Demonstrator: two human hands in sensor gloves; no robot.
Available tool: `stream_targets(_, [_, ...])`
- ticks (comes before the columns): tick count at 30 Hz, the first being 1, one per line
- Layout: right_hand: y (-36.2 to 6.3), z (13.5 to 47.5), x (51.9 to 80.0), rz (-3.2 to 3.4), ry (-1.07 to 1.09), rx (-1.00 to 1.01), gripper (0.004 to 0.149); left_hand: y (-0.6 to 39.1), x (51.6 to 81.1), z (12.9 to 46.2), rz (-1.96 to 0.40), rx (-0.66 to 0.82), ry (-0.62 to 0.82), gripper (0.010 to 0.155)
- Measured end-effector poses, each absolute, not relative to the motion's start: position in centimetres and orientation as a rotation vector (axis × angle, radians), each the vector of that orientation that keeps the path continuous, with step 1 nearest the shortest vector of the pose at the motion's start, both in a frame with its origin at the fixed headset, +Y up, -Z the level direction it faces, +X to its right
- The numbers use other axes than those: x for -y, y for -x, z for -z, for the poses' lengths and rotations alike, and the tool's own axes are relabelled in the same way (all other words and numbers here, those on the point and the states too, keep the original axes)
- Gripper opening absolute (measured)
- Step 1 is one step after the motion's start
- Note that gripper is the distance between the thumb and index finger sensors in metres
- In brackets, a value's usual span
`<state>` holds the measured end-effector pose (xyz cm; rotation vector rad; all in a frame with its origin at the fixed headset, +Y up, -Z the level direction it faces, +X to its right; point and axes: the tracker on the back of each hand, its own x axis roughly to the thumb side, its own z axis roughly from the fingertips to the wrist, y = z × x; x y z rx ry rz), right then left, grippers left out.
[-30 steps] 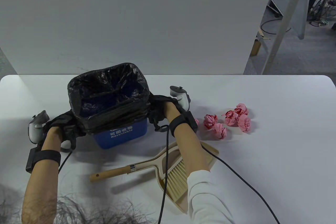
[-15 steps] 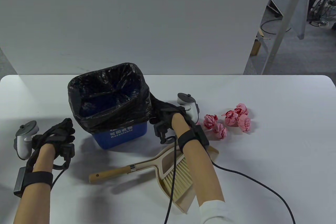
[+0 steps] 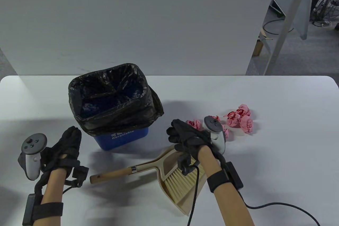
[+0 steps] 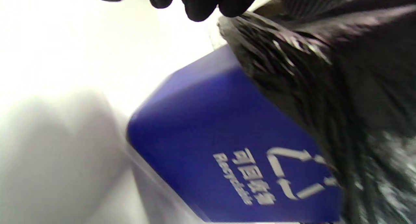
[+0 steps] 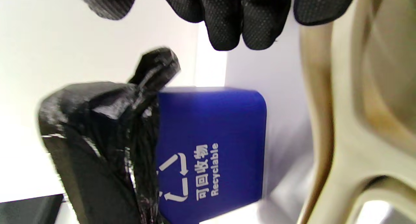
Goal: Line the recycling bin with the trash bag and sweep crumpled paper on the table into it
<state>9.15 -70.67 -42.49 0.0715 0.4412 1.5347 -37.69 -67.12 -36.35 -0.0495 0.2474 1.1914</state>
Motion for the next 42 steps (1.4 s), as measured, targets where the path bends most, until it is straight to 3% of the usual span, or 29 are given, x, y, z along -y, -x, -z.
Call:
stream_targets(6, [-13.0, 37.8, 70.4, -1.776, -0.140, -0.050, 0.066, 36.0, 68.0, 35.4, -1.123, -0.226, 0.010, 0.071])
stream_targets(14, [-11.4, 35.7, 68.2, -2.170, -0.317, 0.088, 0.068, 33.5, 65.8, 33.2, -0.787, -0.125, 0.011, 0.073])
stream_targets(22, [-9.7, 34.4, 67.8, -2.472, -0.444, 0.135, 0.070, 29.3, 66.2, 32.7, -0.462, 0.139, 0.303, 0.079])
stream_targets(27, [-9.1, 34.0, 67.9, -2.503, -0.469, 0.125, 0.070, 26.6, 67.6, 33.1, -0.196, 0.199, 0.391, 0.084])
stream_targets(32, [-8.7, 34.0, 68.3, -2.543, -0.471, 0.090, 0.070, 26.0, 68.4, 33.5, -0.152, 0.196, 0.424, 0.081])
stream_targets(35, [-8.7, 34.0, 68.4, -2.558, -0.472, 0.086, 0.069, 26.0, 68.6, 33.7, -0.150, 0.205, 0.421, 0.071])
stream_targets(42, [-8.6, 33.8, 68.3, -2.568, -0.481, 0.087, 0.069, 26.5, 67.8, 33.5, -0.250, 0.277, 0.344, 0.066])
